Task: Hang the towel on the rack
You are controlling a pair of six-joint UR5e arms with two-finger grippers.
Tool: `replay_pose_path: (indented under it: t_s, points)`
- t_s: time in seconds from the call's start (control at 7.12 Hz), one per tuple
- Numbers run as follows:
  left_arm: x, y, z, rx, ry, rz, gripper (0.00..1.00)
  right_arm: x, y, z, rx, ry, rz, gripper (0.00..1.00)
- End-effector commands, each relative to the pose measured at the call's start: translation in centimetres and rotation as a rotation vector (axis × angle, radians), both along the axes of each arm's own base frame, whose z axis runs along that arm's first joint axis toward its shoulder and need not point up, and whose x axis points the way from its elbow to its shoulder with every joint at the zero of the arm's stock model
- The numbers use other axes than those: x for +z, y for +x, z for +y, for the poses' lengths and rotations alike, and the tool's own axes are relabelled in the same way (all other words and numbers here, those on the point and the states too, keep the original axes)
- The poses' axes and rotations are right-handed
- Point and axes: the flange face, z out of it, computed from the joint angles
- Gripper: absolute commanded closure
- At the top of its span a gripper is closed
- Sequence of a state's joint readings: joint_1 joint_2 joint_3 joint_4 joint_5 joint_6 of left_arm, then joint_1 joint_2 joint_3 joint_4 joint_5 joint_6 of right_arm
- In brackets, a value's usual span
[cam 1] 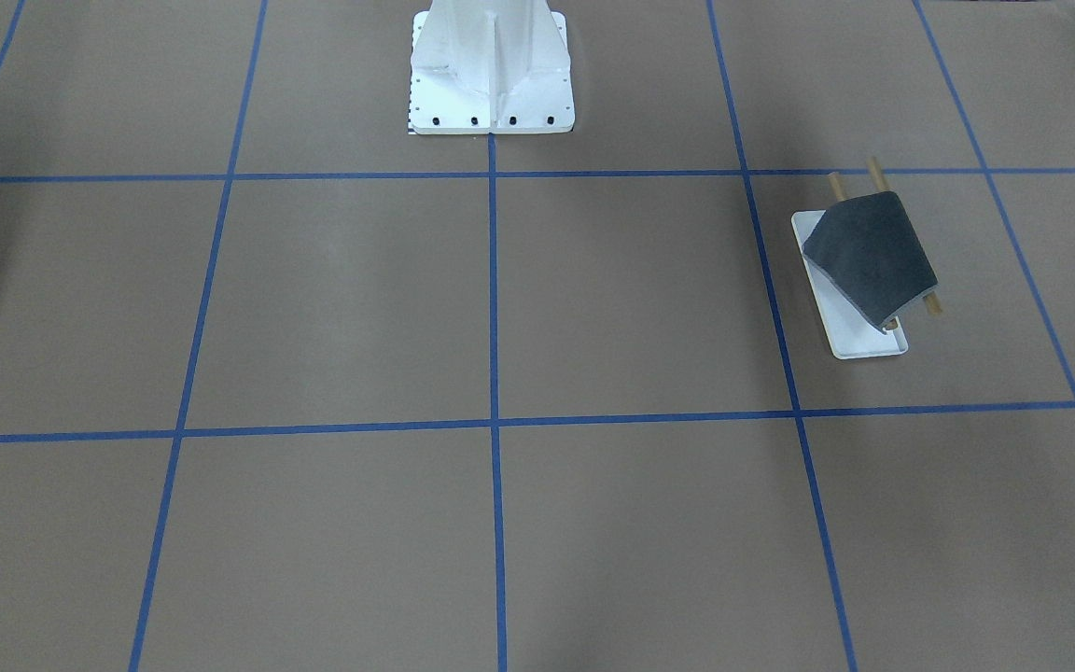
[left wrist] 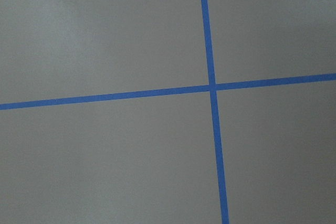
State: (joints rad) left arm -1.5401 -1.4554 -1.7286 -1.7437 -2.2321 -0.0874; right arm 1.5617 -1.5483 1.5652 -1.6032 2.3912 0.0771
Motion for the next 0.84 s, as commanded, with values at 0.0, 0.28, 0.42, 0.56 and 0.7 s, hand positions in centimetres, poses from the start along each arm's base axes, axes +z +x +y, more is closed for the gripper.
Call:
replay_pose_path:
  t_s: [0.0, 0.28, 0.42, 0.56, 0.7]
  points:
    - [0.12, 0.03, 0.01, 0.001, -0.004, 0.004, 0.02, 0.11, 0.13, 0.09, 0.004, -0.003, -0.014, 0.0]
    - [0.18, 0.05, 0.02, 0.001, -0.005, 0.006, 0.02, 0.0, 0.13, 0.06, 0.004, 0.002, -0.014, 0.0]
    - [0.26, 0.05, 0.02, 0.001, -0.007, 0.006, 0.02, -0.01, 0.13, 0.04, 0.004, 0.003, -0.014, 0.0]
    - [0.26, 0.05, 0.02, 0.0, -0.008, 0.006, 0.02, -0.01, 0.13, 0.04, 0.004, 0.003, -0.014, 0.0]
    - [0.18, 0.05, 0.02, 0.0, -0.006, 0.006, 0.02, -0.13, 0.09, 0.03, 0.004, 0.005, -0.02, 0.0]
